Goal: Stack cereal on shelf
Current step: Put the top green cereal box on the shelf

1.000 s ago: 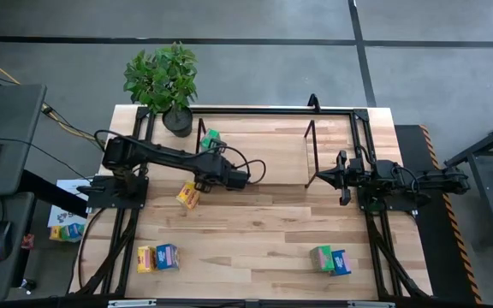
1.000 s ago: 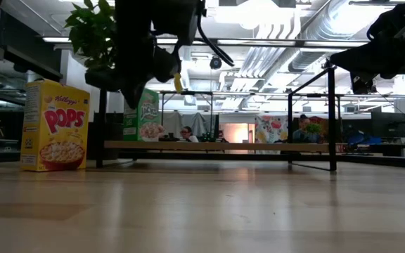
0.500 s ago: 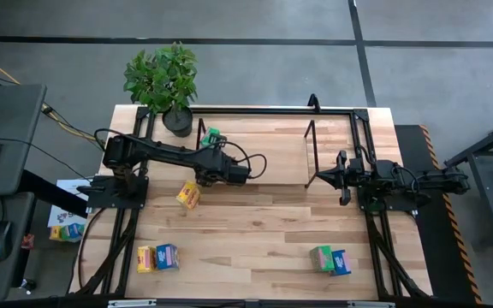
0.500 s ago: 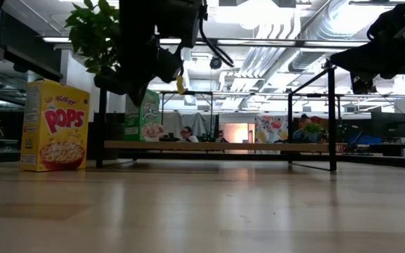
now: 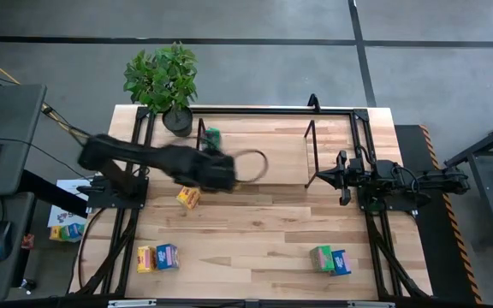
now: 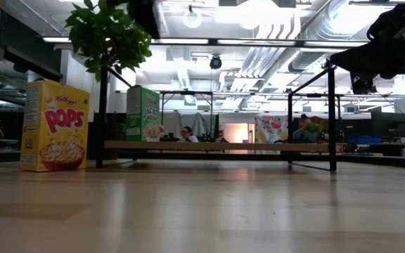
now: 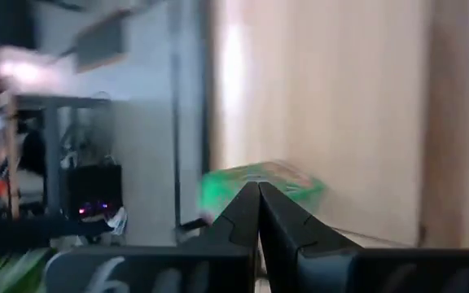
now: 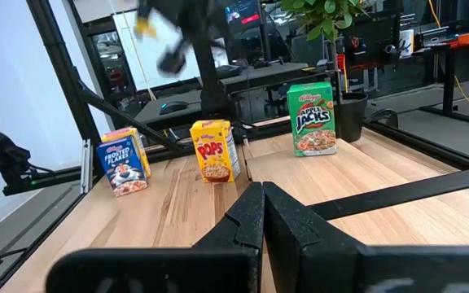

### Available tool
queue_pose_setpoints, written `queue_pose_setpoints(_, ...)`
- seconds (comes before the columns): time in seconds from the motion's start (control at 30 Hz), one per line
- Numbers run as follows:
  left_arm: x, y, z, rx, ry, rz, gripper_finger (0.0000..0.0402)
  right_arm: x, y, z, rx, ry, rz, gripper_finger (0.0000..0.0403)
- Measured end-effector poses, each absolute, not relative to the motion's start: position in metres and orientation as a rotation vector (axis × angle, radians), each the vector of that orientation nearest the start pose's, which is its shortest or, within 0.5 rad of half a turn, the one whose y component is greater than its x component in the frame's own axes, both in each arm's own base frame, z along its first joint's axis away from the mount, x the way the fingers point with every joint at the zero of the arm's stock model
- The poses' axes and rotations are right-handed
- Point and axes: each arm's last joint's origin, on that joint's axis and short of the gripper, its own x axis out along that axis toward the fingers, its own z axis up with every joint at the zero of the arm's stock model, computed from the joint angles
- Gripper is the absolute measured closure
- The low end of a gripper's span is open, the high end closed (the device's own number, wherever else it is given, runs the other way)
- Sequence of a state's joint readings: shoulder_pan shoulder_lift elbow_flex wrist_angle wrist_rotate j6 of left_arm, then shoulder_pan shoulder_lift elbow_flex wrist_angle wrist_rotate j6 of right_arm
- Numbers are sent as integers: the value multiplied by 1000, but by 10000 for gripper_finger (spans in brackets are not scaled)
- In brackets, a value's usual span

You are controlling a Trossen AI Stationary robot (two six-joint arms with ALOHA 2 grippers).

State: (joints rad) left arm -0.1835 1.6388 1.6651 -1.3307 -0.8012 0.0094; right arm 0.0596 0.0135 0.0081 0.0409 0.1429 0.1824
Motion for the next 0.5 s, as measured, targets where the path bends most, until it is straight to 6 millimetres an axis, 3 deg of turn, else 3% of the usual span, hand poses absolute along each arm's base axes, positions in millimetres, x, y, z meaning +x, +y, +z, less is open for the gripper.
queue_pose_setpoints(0.13,251,-25,382,454,973,705,401,98,2,169,186,-43,-80,402)
queue_pose_setpoints(0.23,218,-17,384,306,880,792,401,98,2,169,186,-43,-80,402)
queue_pose_setpoints(0.33,197,-10,369,200,854,862,401,98,2,169,186,-43,-80,402)
queue_pose_setpoints(0.5,176,-1,321,69,923,933,401,98,2,169,186,-43,-80,402)
